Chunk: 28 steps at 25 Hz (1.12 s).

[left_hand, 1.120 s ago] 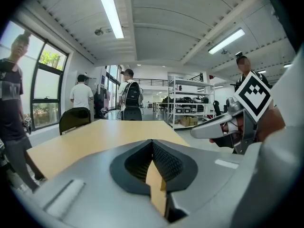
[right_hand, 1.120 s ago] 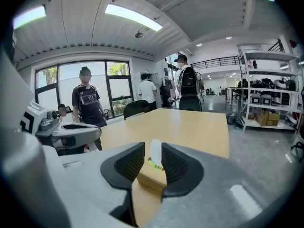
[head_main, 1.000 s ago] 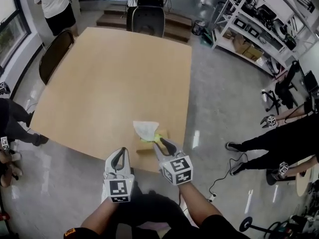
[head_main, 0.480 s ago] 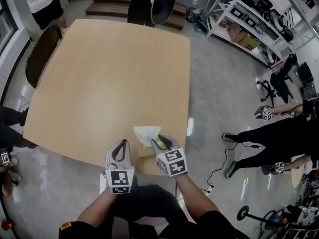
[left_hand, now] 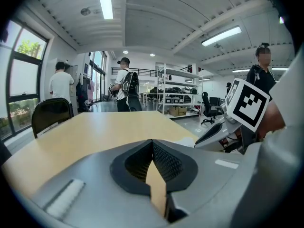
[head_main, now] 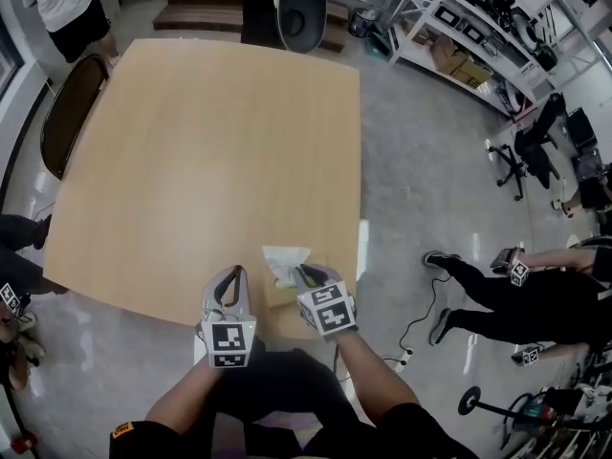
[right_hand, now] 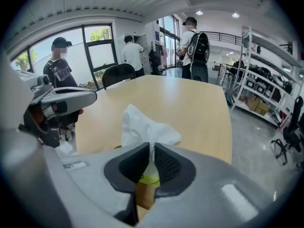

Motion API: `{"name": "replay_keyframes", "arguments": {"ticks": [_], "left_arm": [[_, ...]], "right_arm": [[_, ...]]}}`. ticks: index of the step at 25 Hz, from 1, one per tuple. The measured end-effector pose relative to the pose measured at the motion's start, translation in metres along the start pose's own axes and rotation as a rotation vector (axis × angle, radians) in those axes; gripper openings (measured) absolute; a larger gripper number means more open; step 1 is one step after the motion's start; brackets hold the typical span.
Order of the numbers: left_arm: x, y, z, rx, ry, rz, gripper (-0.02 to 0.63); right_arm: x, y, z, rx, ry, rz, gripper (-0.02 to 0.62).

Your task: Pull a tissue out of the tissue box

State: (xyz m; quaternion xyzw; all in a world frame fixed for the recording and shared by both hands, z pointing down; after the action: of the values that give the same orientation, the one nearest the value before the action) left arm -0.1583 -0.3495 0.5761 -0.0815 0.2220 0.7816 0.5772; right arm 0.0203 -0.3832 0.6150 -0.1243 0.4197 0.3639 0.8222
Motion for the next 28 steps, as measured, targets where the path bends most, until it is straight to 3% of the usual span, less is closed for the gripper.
{"name": "replay_keyframes", "arguments": {"ticks": [1,4,20,28], "left_arm": [[0.000,0.001,-0.001,-0.001,0.001,0.001,0.018],[0.003,-0.001,-0.003,-0.005,-0.001,-0.003,0.018],[0.028,-0.014,0.003,0.036,-0.043,-0.047,0.018],[0.056,-0.041,0.005,0.046,-0.081,-0.087,0.018]], "right_arm": [[0.000,0.001,-0.001,0.004,0.002,-0.001,0.014],[0.003,0.002,-0.003,0.003,-0.011,-0.006,0.004],[0.052,-0.013,-0.028,-0.080,-0.257,0.077,0.000],[0.101,-0.004,-0.022,-0.082,-0.358,0.063,0.000]]}}
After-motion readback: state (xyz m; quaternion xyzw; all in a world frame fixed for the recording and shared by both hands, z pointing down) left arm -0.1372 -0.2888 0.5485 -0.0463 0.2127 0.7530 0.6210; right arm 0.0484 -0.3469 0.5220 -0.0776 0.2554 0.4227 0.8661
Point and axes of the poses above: the fingertips, and each gripper's own axes: x backward along the fingers, y to its left, z out of its underside, the point moved 7 cm from there along x, backward along the fingers, and after that the axes turned 14 degrees about x, right-handed, at the moved point
